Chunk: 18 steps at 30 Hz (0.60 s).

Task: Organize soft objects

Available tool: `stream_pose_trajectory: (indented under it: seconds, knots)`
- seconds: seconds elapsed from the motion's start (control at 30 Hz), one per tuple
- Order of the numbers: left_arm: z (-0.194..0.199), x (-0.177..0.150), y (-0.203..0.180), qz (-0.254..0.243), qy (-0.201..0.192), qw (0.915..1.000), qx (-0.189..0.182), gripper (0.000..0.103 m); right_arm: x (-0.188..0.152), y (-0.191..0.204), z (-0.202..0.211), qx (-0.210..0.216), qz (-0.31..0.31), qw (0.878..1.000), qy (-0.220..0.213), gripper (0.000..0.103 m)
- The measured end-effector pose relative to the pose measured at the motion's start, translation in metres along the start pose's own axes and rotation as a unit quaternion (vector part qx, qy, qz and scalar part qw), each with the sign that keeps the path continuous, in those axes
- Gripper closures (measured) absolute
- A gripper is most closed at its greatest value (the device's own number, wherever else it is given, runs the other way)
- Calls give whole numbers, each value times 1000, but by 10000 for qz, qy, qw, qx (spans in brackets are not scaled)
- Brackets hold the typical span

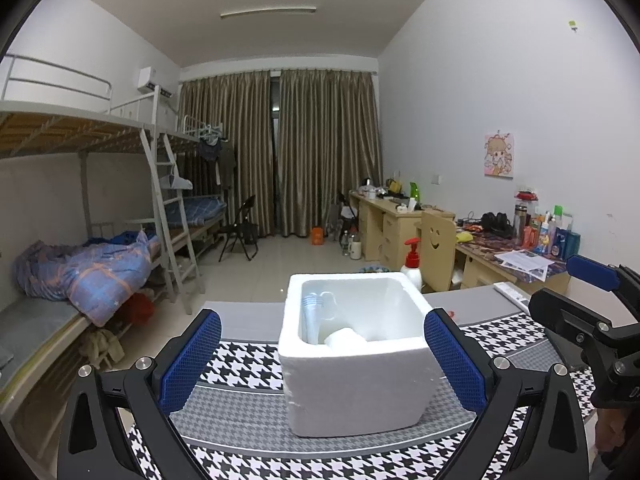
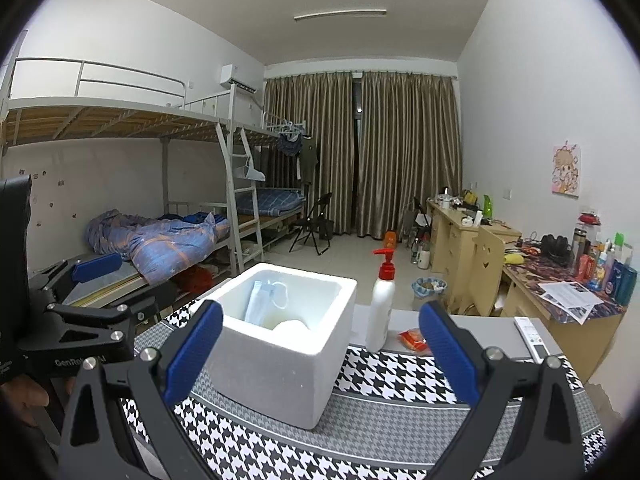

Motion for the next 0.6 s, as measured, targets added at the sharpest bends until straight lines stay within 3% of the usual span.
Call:
stream_pose_trajectory:
  seconds: [0.6]
  knots:
    - [36,-16,-14,-1,-331,9994,59,1,-31,-7,39,-172,-82,9995,-263,3]
Point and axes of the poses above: each gripper's, at about its wrist camera, not at the fingertips, and z roughly against the way its jaws point, y to its left, x to its top, the point moved 4 cm from there along -z, roughly the way its jaws point, and after that the axes turned 7 degrees about y, right-handed, at the moved point
